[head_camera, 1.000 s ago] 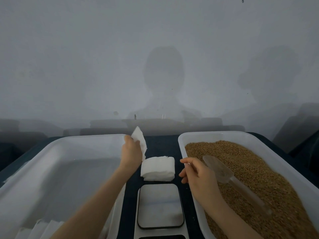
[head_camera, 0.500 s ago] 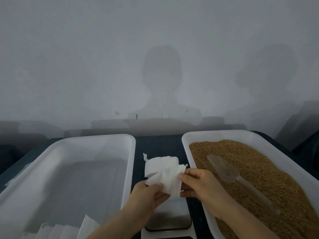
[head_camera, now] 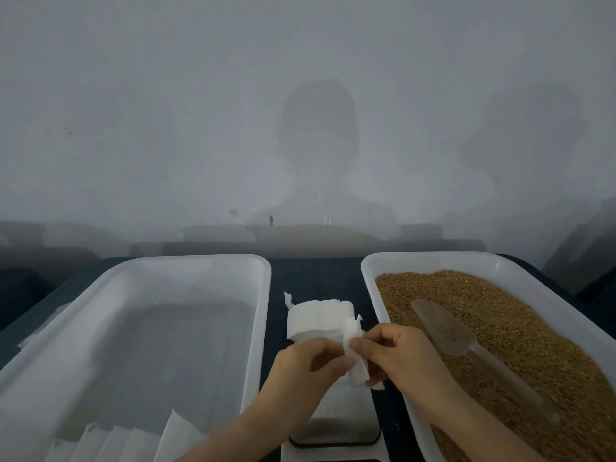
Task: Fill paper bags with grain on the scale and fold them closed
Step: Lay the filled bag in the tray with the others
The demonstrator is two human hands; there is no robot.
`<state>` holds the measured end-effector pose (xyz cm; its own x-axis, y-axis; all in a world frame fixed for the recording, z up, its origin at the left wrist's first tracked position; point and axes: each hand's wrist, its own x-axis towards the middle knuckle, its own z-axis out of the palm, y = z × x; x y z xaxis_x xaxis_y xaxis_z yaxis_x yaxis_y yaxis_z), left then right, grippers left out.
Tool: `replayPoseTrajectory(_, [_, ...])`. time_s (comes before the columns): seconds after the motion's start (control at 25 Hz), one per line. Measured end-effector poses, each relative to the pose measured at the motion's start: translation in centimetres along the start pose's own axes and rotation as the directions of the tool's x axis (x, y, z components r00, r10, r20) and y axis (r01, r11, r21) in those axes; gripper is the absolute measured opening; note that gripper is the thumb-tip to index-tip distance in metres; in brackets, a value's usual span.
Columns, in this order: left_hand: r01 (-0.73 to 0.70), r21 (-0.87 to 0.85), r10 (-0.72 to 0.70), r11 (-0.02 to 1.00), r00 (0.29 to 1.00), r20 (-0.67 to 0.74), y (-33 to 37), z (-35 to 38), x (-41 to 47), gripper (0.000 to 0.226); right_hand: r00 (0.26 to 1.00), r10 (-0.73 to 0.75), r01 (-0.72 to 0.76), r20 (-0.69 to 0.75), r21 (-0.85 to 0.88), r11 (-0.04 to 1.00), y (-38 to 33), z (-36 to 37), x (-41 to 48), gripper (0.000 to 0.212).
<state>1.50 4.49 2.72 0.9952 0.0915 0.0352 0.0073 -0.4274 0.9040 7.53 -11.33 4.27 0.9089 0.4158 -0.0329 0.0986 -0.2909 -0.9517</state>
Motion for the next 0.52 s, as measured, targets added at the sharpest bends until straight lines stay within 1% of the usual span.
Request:
replayPoseTrajectory(0.08, [0.018,-0.038,-0.017,0.999,0.999,0.033,-0.34,0.07,0.19,0.012,1.0,-0.029,0.029,0.009,-0.027,0.999,-0.06,0.18,-0.02,0.016])
replayPoseTrajectory(0.16, [0.007,-0.09,-0.004,0.996,0.999,0.031,-0.55,0.11,0.5,0.01,0.998,-0.061,0.062,0.031,-0.041,0.997,-0.15,0.29,-0.09,0.018])
replayPoseTrajectory(0.24, [0.012,-0.137,-0.014,0.99,1.0,-0.016,-0.44,0.08,0.67,0.007,0.996,-0.083,0.084,0.039,-0.034,0.996,-0.32,0.27,-0.2,0.021])
replayPoseTrajectory(0.28, [0.022,-0.154,-0.032,0.988,0.998,-0.061,-0.41,0.06,0.74,0.004,0.996,-0.086,0.087,0.031,-0.033,0.996,-0.34,0.22,-0.22,0.022])
replayPoseTrajectory(0.36, [0.02,-0.156,-0.044,0.988,0.988,-0.15,-0.62,0.0,0.85,0.007,0.996,-0.091,0.092,0.022,-0.048,0.995,-0.25,0.18,-0.21,0.021])
replayPoseTrajectory(0.4, [0.008,-0.16,-0.033,0.987,0.988,-0.15,-0.61,-0.08,0.87,0.004,0.995,-0.098,0.099,0.023,-0.062,0.993,-0.23,0.18,-0.18,0.02])
replayPoseTrajectory(0.44, [-0.006,-0.176,-0.016,0.984,0.992,-0.122,-0.38,-0.15,0.78,0.006,0.994,-0.107,0.109,0.027,-0.078,0.991,-0.18,0.21,-0.16,0.019])
replayPoseTrajectory(0.52, [-0.028,-0.23,0.016,0.973,0.998,-0.053,-0.16,-0.15,0.6,0.017,0.991,-0.127,0.13,0.032,-0.116,0.985,0.02,0.4,-0.2,0.018])
